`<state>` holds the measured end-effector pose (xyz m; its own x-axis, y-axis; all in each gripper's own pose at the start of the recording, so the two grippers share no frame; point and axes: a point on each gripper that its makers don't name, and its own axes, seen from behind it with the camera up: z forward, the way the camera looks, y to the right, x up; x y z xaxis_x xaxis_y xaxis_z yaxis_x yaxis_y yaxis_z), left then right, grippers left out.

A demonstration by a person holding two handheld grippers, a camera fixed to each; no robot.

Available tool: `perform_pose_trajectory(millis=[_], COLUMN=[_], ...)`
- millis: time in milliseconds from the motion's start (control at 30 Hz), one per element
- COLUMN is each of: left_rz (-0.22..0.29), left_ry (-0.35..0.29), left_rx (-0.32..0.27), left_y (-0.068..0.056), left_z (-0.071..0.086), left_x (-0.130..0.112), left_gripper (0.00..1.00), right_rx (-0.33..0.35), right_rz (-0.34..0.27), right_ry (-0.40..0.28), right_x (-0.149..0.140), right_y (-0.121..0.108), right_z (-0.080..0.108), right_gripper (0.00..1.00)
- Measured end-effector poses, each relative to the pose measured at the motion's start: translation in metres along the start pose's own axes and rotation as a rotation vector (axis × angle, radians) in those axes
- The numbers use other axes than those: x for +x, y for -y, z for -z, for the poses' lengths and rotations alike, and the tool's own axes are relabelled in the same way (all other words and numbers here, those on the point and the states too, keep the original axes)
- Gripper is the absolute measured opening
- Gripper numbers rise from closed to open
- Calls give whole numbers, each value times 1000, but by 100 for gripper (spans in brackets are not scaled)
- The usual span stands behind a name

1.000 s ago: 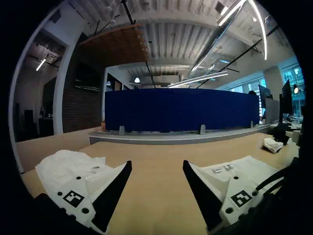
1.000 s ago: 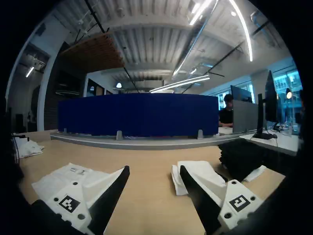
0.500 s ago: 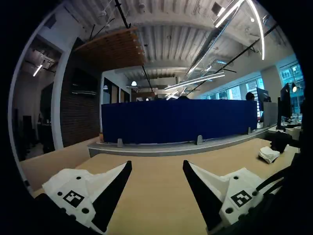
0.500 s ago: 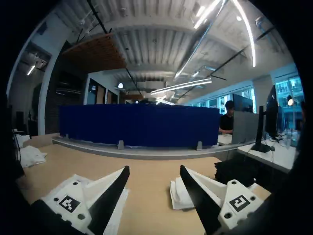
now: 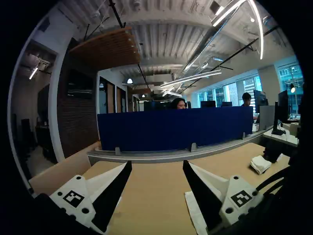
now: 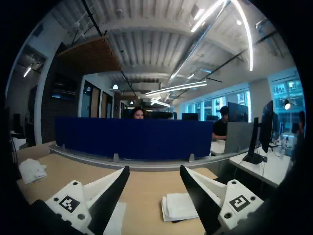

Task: Fold towel

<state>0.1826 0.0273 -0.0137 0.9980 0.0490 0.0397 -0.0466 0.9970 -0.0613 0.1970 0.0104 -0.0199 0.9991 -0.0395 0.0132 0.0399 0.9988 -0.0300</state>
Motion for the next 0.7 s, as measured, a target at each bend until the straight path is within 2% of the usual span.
perform_pose_trajectory(millis=[133,267,467,700], left_rz=[-3,-18,-65,-144], left_ry=[40,85,144,218], left_rx=[-59,-141,-252,-421], left_y=[-13,-27,-44,-80], left_z=[-1,0,7,20], left_x=[1,-1,-7,-23], left_gripper=[97,97,97,97], right_rx=[29,99,241,416], right_rz=[36,73,133,187], right_ry=[28,80,165,269], right_x=[1,-6,-18,-35], right_y=[2,13,39,69], right_z=[0,3,13,28], right_gripper=[100,100,100,100])
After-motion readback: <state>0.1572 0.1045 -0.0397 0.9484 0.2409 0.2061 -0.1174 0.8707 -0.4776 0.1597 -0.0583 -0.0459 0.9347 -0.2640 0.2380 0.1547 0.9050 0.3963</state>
